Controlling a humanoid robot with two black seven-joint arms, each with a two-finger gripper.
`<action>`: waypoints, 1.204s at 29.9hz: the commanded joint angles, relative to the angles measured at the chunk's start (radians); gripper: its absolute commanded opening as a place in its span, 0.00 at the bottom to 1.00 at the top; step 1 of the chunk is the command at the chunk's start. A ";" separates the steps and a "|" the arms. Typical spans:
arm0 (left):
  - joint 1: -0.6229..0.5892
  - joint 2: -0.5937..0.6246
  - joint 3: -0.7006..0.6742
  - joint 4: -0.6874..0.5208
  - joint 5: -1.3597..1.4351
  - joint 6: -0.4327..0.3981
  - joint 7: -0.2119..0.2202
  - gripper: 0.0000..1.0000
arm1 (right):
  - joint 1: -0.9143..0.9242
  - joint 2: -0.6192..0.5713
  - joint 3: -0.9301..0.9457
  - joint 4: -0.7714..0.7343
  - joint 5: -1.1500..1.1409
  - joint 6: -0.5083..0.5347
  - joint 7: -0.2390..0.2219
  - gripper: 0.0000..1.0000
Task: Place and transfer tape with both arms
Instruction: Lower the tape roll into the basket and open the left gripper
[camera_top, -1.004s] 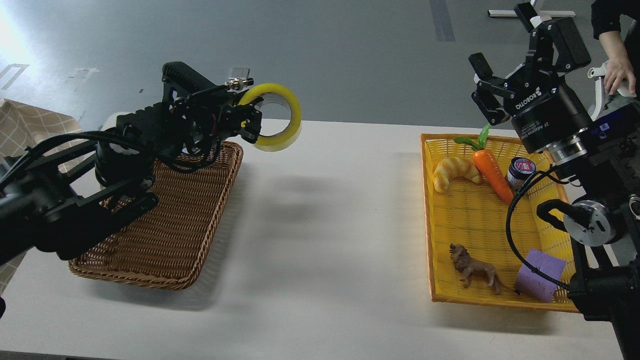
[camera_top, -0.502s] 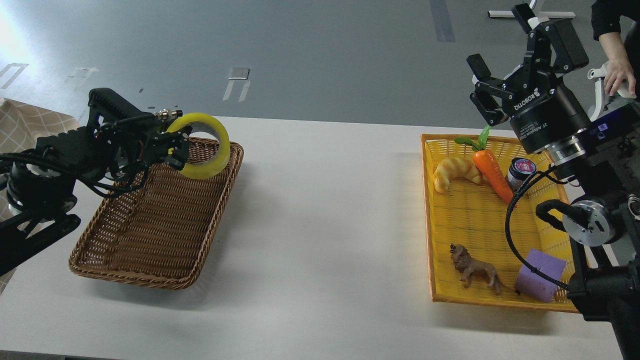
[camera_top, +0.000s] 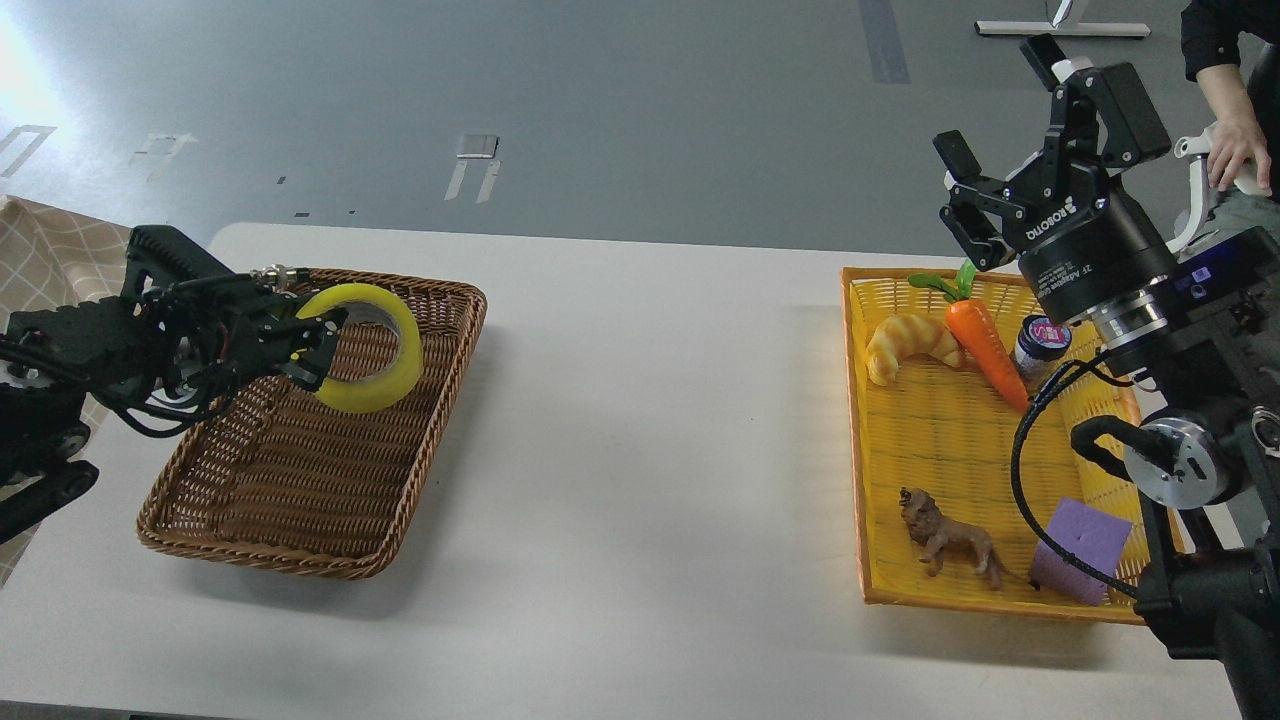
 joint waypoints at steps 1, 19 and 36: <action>0.024 -0.002 -0.001 0.033 -0.005 0.031 -0.001 0.08 | 0.000 0.000 0.000 0.000 -0.001 0.000 0.000 1.00; 0.089 -0.045 0.002 0.159 -0.007 0.094 -0.114 0.11 | -0.014 0.000 -0.001 0.002 -0.007 0.000 0.000 1.00; 0.096 -0.079 0.002 0.229 -0.001 0.108 -0.116 0.16 | -0.045 -0.003 0.000 0.009 -0.007 0.000 0.000 1.00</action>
